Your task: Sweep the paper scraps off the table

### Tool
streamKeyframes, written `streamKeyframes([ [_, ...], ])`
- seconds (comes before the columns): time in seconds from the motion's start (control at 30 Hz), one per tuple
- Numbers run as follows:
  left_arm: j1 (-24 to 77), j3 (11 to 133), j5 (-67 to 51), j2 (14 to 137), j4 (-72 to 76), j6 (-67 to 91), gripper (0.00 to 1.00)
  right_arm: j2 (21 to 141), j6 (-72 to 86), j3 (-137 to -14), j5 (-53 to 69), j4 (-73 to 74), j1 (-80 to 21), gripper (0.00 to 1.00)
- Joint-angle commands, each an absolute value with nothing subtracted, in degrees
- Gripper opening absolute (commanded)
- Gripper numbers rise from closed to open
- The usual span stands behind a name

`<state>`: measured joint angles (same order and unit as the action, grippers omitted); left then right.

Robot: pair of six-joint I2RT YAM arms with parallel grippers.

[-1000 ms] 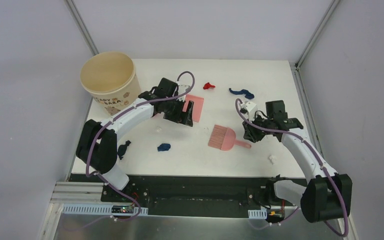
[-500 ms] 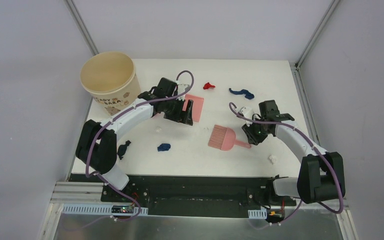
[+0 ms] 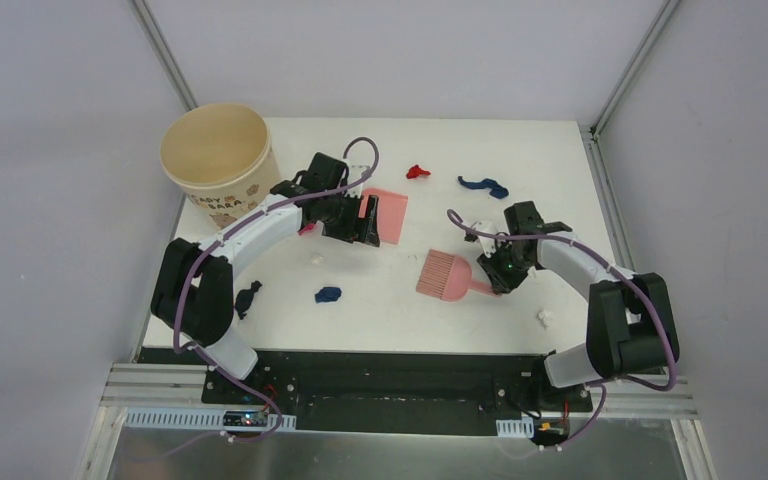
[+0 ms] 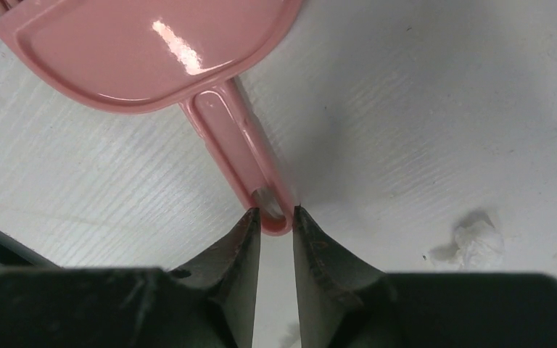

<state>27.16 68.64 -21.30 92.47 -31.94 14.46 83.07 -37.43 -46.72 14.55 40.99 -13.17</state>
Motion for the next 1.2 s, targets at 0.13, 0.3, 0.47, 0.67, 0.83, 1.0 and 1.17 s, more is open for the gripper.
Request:
streamKeyframes([
  [0.13, 27.1, 70.3, -24.2, 92.0, -31.1, 15.4, 0.7, 84.9, -36.5, -49.3, 13.6, 39.3, -14.0, 0.24],
  [0.3, 27.1, 70.4, -24.9, 91.9, -31.0, 15.3, 0.68, 87.9, -36.5, -49.3, 10.7, 39.1, -15.3, 0.2],
  [0.47, 27.1, 70.2, -24.7, 91.4, -30.9, 15.4, 0.68, 89.0, -36.2, -49.5, 9.3, 39.1, -15.8, 0.06],
  [0.67, 27.1, 68.7, -31.3, 92.2, -26.9, 18.1, 0.72, 80.9, -35.8, -49.1, 13.5, 39.6, -15.4, 0.0],
  [0.83, 27.1, 66.4, -40.6, 93.8, -19.2, 23.6, 0.76, 73.2, -37.7, -48.5, 26.0, 42.7, -13.7, 0.0],
  [1.0, 29.4, 62.9, -43.3, 93.0, -10.6, 27.4, 0.75, 71.0, -37.8, -48.7, 32.9, 45.2, -11.6, 0.0],
  [1.17, 30.5, 61.9, -41.0, 92.0, -10.3, 26.9, 0.74, 71.7, -37.8, -49.8, 37.3, 46.8, -11.1, 0.0],
])
